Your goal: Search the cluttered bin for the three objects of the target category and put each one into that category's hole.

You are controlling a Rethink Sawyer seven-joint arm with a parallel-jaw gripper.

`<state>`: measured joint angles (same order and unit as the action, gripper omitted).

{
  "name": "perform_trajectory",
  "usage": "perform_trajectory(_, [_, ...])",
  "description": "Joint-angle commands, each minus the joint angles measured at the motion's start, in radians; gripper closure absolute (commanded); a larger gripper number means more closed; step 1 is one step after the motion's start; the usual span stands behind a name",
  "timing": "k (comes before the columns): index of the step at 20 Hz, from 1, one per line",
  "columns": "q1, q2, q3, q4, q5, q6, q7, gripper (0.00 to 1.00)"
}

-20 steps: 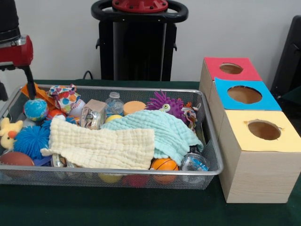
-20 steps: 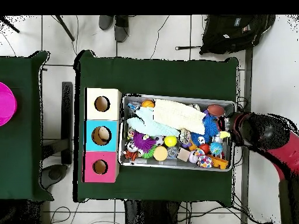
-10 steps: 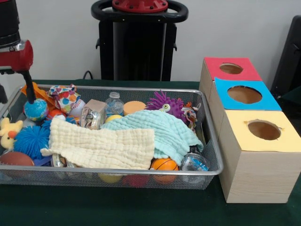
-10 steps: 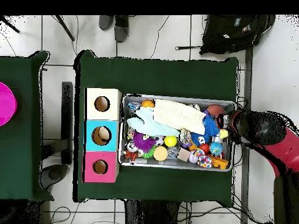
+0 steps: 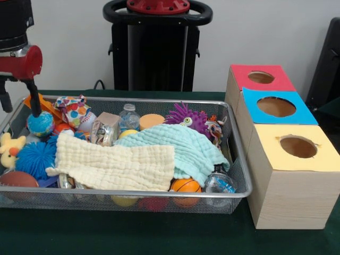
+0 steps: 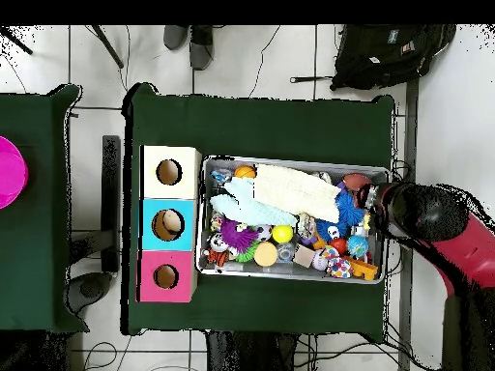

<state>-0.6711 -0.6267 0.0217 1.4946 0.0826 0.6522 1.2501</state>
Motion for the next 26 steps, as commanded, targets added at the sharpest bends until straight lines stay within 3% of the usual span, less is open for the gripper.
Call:
perform_trajectory(1, [0.031,0.013,-0.062,0.096,0.062,-0.082,0.36,0.0])
perform_trajectory(3, [0.047,0.013,-0.089,0.081,0.068,-0.059,0.396,0.0])
perform_trajectory(11, [0.105,0.026,-0.125,0.098,0.097,-0.171,0.52,0.0])
perform_trajectory(20, [0.17,0.017,-0.165,0.139,0.112,-0.192,0.581,0.0])
perform_trajectory(26, [0.234,0.126,-0.218,0.018,0.167,-0.163,0.681,0.0])
